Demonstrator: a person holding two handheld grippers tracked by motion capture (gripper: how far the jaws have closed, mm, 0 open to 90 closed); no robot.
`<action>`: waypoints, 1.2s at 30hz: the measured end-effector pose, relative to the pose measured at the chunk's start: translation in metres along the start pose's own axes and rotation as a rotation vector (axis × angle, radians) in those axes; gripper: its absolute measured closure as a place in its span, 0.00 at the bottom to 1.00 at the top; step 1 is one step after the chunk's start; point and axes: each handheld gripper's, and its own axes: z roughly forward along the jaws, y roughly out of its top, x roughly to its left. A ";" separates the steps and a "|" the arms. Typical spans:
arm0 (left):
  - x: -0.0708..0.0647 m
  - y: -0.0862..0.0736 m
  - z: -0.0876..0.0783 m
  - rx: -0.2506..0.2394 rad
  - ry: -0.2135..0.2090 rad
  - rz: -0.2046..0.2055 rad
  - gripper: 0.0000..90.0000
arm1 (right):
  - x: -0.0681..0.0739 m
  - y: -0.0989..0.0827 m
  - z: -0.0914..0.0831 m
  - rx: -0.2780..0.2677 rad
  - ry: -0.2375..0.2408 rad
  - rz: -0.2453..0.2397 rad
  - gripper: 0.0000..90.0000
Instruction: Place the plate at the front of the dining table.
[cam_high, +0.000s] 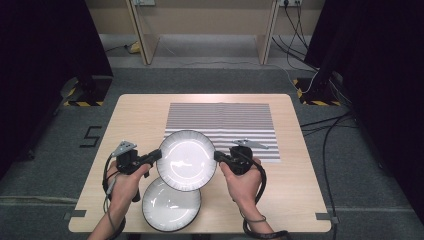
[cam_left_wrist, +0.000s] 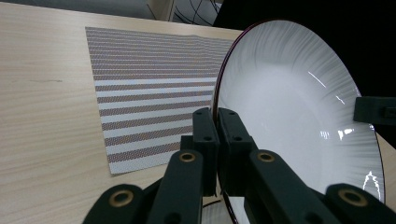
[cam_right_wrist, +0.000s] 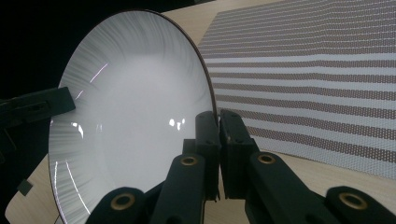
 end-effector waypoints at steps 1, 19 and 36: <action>0.000 0.000 0.000 0.000 0.001 0.000 0.96 | 0.000 0.000 0.000 -0.001 -0.001 0.000 0.97; -0.003 0.008 0.013 -0.007 -0.008 0.005 0.96 | -0.007 0.007 -0.002 -0.019 -0.017 0.013 0.97; -0.004 0.012 0.029 -0.030 -0.015 0.009 0.96 | -0.018 0.013 0.000 -0.041 -0.040 0.013 0.98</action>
